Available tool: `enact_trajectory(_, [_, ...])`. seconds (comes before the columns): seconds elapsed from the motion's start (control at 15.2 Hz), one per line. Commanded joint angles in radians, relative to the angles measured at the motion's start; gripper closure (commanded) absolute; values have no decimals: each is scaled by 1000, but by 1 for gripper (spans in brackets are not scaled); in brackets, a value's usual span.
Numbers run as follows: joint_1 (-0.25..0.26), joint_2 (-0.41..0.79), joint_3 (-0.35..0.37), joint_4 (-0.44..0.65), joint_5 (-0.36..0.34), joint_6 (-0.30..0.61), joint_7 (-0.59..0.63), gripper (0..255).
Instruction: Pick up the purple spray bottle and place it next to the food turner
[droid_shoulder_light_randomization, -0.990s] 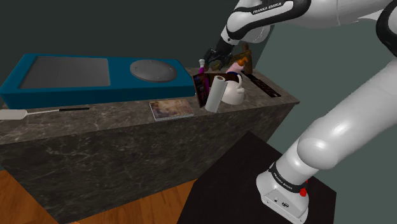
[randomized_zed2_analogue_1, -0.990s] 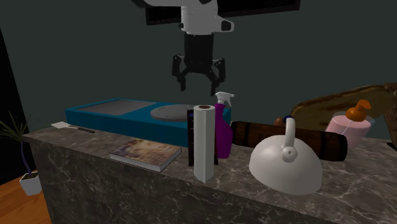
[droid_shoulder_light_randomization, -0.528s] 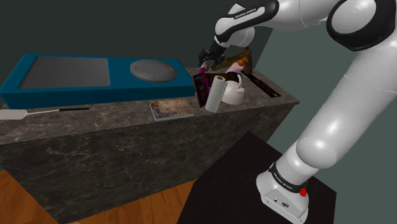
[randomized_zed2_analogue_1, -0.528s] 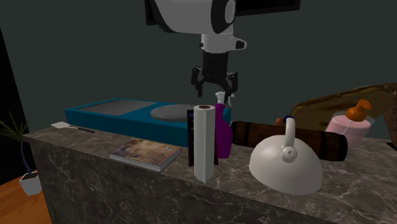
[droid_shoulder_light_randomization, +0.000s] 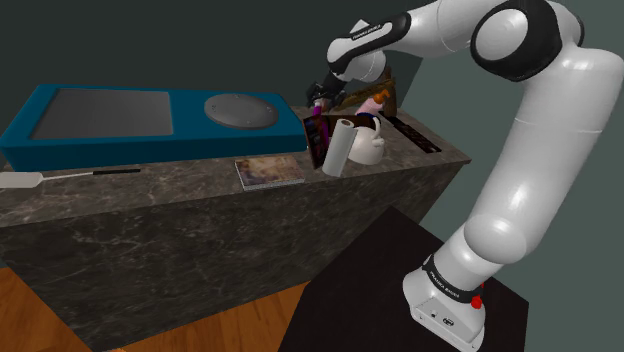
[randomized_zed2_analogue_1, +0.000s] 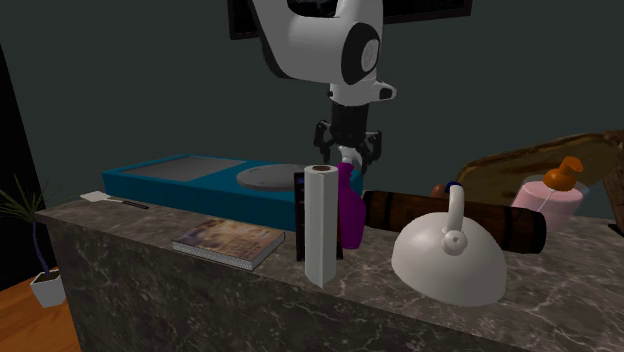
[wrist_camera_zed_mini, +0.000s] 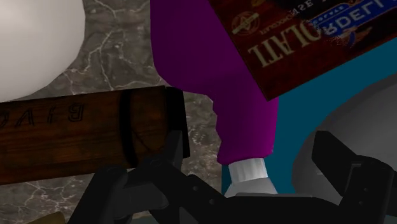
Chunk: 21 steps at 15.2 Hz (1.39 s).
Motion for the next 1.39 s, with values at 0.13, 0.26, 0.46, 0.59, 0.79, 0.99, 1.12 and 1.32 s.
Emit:
enact_trajectory(0.13, [-3,41,7,10,14,31,-10,0])
enact_trajectory(0.26, [-3,41,7,10,14,31,-10,0])
enact_trajectory(0.46, [-3,41,7,10,14,31,-10,0])
enact_trajectory(0.59, [-3,41,7,10,14,31,-10,0])
enact_trajectory(0.79, [-3,41,7,10,14,31,-10,255])
enact_trajectory(0.99, [-3,41,7,10,14,31,-9,255])
enact_trajectory(1.12, [-3,41,7,10,14,31,-10,255])
enact_trajectory(1.32, [-2,34,5,14,10,20,-5,255])
